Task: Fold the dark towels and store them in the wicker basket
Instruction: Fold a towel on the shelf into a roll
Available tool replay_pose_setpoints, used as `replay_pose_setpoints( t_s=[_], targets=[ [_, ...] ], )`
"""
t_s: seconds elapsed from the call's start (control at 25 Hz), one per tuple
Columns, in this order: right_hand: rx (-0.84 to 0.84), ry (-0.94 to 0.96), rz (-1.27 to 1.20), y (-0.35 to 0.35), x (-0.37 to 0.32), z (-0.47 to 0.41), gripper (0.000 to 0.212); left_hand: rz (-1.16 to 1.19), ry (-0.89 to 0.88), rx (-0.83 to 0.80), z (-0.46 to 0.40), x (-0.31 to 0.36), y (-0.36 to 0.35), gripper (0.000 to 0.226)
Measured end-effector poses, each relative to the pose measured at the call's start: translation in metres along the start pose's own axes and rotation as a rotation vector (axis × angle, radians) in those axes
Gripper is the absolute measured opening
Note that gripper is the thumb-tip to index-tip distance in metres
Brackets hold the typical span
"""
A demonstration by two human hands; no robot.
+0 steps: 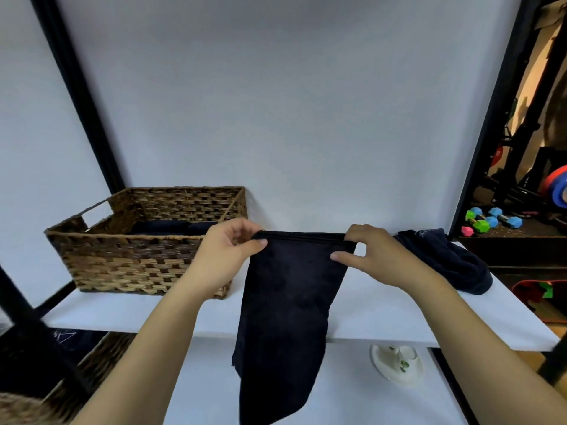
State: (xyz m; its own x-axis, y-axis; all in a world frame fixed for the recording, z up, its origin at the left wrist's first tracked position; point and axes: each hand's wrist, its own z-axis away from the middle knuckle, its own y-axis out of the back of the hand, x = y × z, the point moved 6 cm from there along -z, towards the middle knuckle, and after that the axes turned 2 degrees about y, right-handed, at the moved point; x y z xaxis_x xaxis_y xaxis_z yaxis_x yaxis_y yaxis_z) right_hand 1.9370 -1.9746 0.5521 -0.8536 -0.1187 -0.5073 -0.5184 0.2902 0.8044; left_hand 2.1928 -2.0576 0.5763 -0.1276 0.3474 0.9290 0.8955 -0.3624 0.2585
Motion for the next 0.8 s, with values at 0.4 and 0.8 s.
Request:
replay_pose_setpoints(
  t_s=[0.4,0.8],
  targets=[
    [0.202,0.060,-0.029,0.061,-0.090,0.019,0.025,-0.168,-0.062,0.131,0.008,0.060,0.043,0.010],
    [0.288,-0.069,-0.402,0.093,-0.084,0.035,0.010,0.218,0.045,-0.004,0.027,0.088,0.024,0.006]
  ],
)
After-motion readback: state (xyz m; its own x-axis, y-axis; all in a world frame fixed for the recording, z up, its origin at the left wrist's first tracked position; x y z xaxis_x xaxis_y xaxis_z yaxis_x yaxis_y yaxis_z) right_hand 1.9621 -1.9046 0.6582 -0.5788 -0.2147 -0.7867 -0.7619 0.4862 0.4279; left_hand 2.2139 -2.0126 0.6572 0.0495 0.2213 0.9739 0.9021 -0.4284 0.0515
